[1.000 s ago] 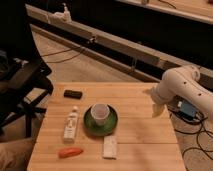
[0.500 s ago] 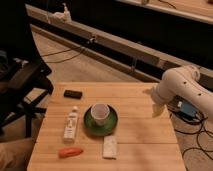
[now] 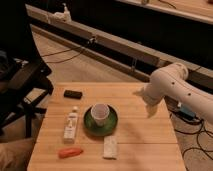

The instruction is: Place the pepper on the white sponge

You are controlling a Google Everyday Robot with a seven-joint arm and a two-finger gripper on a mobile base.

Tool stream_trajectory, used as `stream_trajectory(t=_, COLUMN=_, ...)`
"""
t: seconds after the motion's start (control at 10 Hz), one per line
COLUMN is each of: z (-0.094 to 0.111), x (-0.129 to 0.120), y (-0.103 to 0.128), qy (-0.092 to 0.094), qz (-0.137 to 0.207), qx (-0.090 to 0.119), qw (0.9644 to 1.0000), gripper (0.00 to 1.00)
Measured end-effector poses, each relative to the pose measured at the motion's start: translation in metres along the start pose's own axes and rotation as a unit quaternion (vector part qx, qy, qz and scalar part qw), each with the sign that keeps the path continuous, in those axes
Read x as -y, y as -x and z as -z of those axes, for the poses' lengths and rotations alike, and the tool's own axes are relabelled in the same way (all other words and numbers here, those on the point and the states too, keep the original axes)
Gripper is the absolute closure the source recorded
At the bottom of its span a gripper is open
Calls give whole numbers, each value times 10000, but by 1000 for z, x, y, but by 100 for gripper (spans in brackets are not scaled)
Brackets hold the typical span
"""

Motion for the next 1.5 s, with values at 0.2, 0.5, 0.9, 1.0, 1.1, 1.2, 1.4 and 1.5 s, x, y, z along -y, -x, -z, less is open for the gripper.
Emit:
stream_trajectory(t=0.2, z=-13, x=-7, y=53, qy=234, qz=846, qx=245, qw=9958, gripper=20)
stream_trajectory(t=0.5, z=-21, x=-12, y=125, qy=449, qz=1691, qx=796, qw=9814, gripper=20)
stream_trajectory(t=0.9, z=-22, x=-12, y=143, qy=504, qz=1862, qx=963, qw=9765, gripper=20)
stream_trajectory(t=1.0, z=-23, x=-12, y=142, qy=491, qz=1852, qx=960, qw=9768, gripper=20)
stream_trajectory(t=1.1, z=-24, x=-12, y=138, qy=484, qz=1709, qx=955, qw=9795, gripper=20)
stream_trajectory(t=1.2, z=-26, x=-11, y=137, qy=491, qz=1627, qx=956, qw=9808, gripper=20)
stream_trajectory(t=1.4, z=-31, x=11, y=143, qy=467, qz=1578, qx=963, qw=9816, gripper=20)
stream_trajectory(t=1.5, z=-32, x=22, y=150, qy=454, qz=1676, qx=972, qw=9800, gripper=20)
